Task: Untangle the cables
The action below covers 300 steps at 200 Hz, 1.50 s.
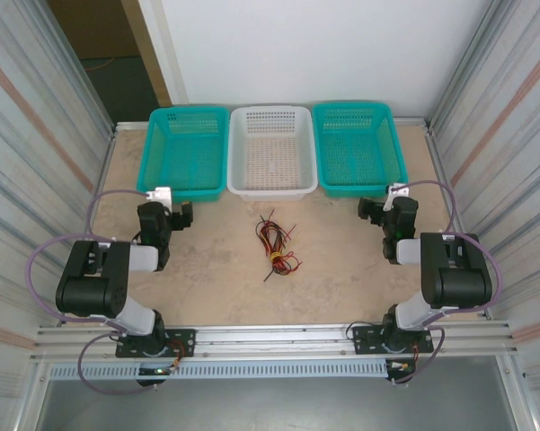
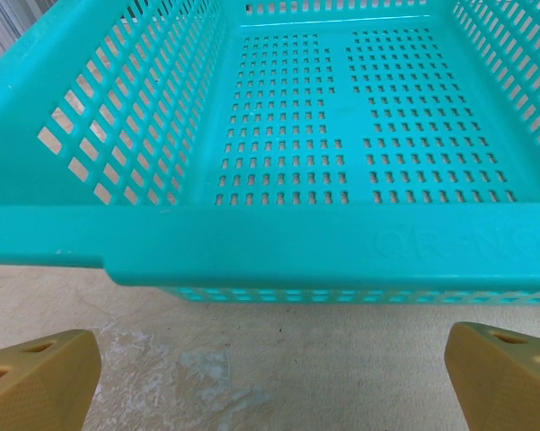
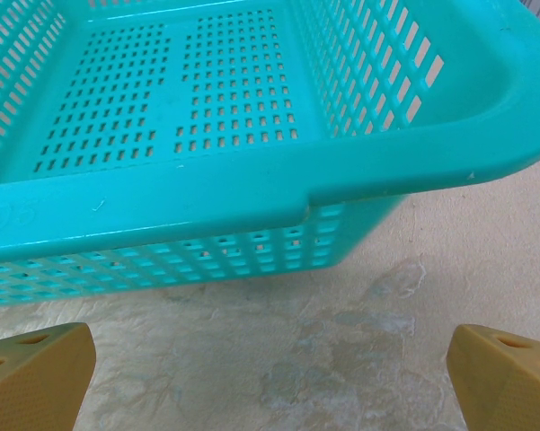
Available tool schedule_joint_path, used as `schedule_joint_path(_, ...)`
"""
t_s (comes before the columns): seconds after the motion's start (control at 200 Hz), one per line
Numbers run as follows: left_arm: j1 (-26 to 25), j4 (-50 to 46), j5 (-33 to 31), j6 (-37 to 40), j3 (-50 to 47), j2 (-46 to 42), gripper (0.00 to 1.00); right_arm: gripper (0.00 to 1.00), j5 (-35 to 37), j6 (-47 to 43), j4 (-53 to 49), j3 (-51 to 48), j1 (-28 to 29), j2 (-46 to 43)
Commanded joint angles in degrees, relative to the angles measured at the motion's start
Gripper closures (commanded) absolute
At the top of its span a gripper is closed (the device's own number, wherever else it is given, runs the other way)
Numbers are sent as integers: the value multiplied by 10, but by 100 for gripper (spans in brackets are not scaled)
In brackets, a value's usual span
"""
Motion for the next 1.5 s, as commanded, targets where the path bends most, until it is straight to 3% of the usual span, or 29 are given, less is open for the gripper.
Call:
schedule_joint_path(0.0,9,8,15,5,8,-8,1,1,-2,-2,12,3,-1,-5)
schedule_joint_path(0.125,-3,-26,-11,10,15,-41,1,1,3,-1,-82,38,0,-43)
schedule_joint_path(0.18,-18,-86,-57,15,34,-67,1,1,2,-3,-93,38,2,-60)
schedule_joint_path(0.451,-50,-223,-63,-23,54,-164,1,1,76,16,-188,28,35,-162)
schedule_joint_path(0.521,-66,-283,-97,-35,78,-186,2,1,100,38,-220,22,44,-200)
schedule_joint_path(0.716,-73,-540,-115,-165,150,-271,9,1,179,163,-509,108,74,-259)
schedule_joint_path(0.842,-115,-686,-121,-246,180,-326,11,1,160,250,-732,201,114,-259)
schedule_joint_path(0.957,-186,-769,-116,-283,210,-374,13,1,169,327,-819,222,203,-332)
schedule_joint_path(0.997,-206,-791,-99,-299,223,-382,15,1,137,391,-835,209,212,-367)
schedule_joint_path(1.042,-225,-807,-75,-313,239,-386,16,1,29,396,-792,186,207,-388)
schedule_joint_path(1.072,-234,-813,-57,-323,247,-385,18,1,-17,396,-779,183,217,-381)
schedule_joint_path(1.112,-243,-814,-32,-337,255,-384,20,1,-4,410,-806,200,260,-345)
schedule_joint_path(1.217,-256,-786,25,-387,258,-374,24,1,156,433,-888,287,437,-235)
schedule_joint_path(1.262,-260,-774,51,-406,259,-368,25,1,189,453,-910,322,490,-191)
schedule_joint_path(1.358,-272,-758,75,-427,260,-358,25,1,124,415,-854,352,547,-131)
schedule_joint_path(1.408,-279,-756,78,-429,261,-353,25,1,54,388,-806,350,554,-107)
schedule_joint_path(1.498,-285,-761,87,-426,267,-346,26,1,5,382,-761,337,553,-74)
